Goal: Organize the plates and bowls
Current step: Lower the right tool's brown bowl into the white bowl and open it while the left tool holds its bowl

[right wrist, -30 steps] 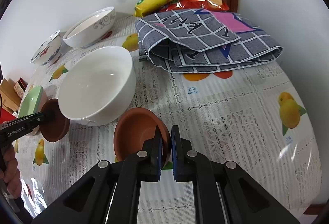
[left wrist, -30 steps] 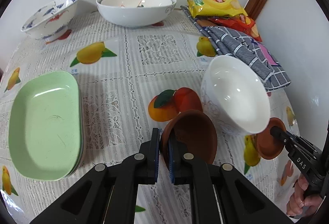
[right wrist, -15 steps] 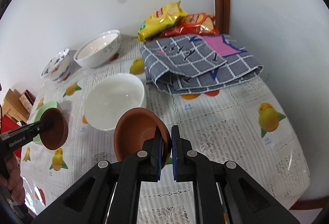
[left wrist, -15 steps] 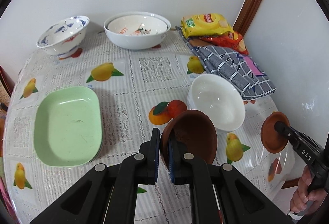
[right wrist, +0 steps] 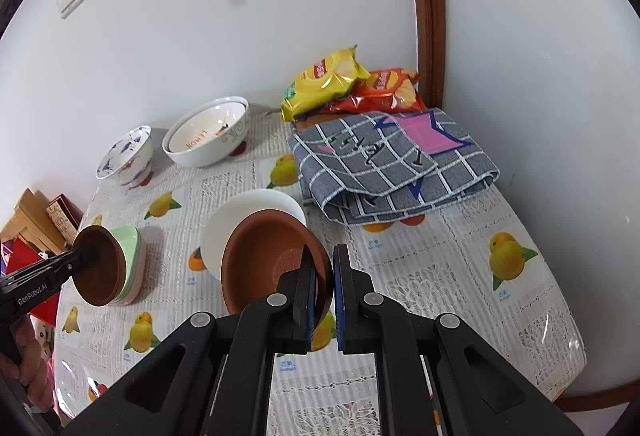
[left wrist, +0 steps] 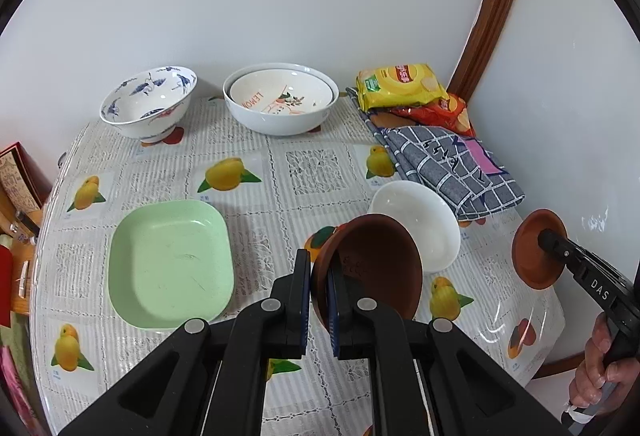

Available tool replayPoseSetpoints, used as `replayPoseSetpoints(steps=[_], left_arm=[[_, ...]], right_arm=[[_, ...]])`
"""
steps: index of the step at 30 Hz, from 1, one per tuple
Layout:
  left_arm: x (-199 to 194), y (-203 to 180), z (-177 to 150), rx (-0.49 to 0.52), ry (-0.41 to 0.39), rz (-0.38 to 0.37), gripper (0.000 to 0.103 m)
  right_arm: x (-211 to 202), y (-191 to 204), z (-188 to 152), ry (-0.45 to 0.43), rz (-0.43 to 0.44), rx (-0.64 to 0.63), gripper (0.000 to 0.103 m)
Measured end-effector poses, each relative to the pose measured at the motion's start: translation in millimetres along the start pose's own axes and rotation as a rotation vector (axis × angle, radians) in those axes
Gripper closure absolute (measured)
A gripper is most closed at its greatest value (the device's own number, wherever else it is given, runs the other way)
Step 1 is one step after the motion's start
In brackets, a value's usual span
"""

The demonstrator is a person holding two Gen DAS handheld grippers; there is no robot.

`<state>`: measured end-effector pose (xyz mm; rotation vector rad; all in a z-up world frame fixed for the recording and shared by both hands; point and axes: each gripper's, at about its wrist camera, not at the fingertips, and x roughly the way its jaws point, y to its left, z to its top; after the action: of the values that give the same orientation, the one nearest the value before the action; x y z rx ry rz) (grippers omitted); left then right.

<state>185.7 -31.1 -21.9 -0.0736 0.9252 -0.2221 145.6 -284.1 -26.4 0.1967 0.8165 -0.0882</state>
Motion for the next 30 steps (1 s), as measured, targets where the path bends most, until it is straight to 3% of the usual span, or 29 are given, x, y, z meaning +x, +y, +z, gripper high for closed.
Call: replayPoseSetpoints(steps=[12, 30], left_arm=[[1, 25, 2, -0.042, -0.009, 0.023, 0.095], [40, 79, 4, -0.121, 0.047, 0.076, 0.095]], right_arm=[[11, 22, 11, 0.003, 0.008, -0.032, 0.095], [98, 55, 10, 0.125, 0.009, -0.081, 0.095]])
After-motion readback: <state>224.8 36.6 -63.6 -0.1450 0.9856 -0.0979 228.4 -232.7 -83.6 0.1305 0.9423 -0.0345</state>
